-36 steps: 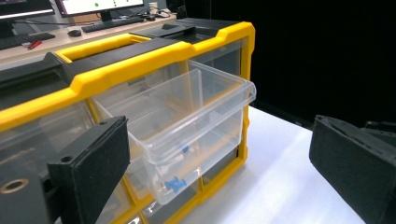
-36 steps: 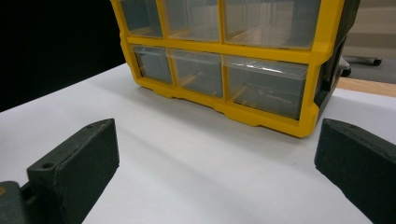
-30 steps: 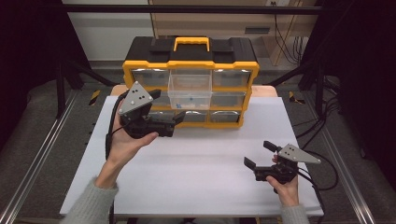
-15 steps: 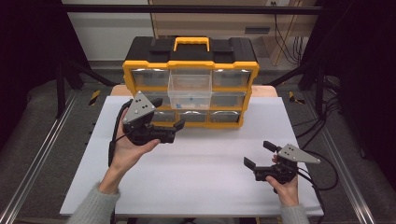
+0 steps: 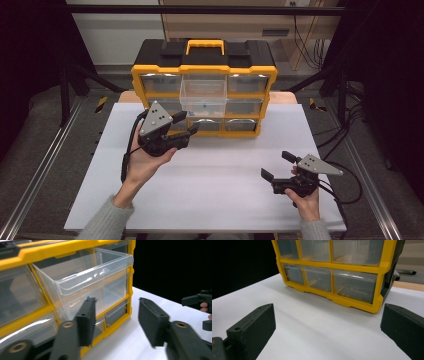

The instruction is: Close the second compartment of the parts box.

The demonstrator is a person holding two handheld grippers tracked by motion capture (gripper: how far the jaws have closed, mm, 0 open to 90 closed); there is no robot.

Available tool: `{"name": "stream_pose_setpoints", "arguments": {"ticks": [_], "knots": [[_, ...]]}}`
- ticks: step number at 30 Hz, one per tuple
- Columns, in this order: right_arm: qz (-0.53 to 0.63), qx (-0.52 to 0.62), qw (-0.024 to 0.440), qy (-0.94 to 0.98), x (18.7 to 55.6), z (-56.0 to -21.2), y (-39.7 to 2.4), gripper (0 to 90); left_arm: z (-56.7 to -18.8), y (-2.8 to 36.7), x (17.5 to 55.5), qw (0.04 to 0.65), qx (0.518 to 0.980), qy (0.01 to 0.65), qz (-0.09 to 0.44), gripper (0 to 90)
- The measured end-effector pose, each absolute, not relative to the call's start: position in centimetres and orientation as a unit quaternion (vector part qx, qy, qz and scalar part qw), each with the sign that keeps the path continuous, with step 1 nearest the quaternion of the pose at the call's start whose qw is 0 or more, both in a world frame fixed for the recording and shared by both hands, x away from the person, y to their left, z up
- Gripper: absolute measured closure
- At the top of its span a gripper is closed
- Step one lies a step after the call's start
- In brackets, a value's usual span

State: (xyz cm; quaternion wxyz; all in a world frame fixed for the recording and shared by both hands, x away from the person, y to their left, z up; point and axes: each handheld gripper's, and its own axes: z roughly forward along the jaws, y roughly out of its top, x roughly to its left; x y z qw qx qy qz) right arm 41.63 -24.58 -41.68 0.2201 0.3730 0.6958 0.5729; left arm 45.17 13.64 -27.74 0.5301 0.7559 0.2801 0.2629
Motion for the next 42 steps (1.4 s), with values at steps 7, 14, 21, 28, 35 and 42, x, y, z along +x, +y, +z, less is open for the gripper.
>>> {"name": "stream_pose_setpoints", "arguments": {"ticks": [7,14,21,28,35,42], "knots": [[0.573,0.372,0.221,0.696,41.7,-41.8,-24.5,0.5,-28.0,13.6,46.0,0.526,0.755,0.290,0.262,67.6],[0.573,0.372,0.219,0.696,41.6,-41.7,-24.6,0.5,-28.3,13.4,47.3,0.519,0.759,0.298,0.257,79.4],[0.572,0.370,0.220,0.698,41.6,-41.7,-24.6,0.5,-28.5,13.3,48.2,0.518,0.759,0.300,0.256,88.3],[0.573,0.372,0.221,0.696,41.6,-41.7,-24.6,0.5,-28.6,12.9,48.9,0.517,0.757,0.303,0.260,88.8],[0.573,0.373,0.221,0.696,41.6,-41.7,-24.6,0.5,-28.4,12.6,49.6,0.517,0.756,0.303,0.263,88.9],[0.574,0.370,0.223,0.695,41.6,-41.7,-24.6,0.5,-28.2,12.2,49.8,0.517,0.758,0.296,0.267,89.0]]}}
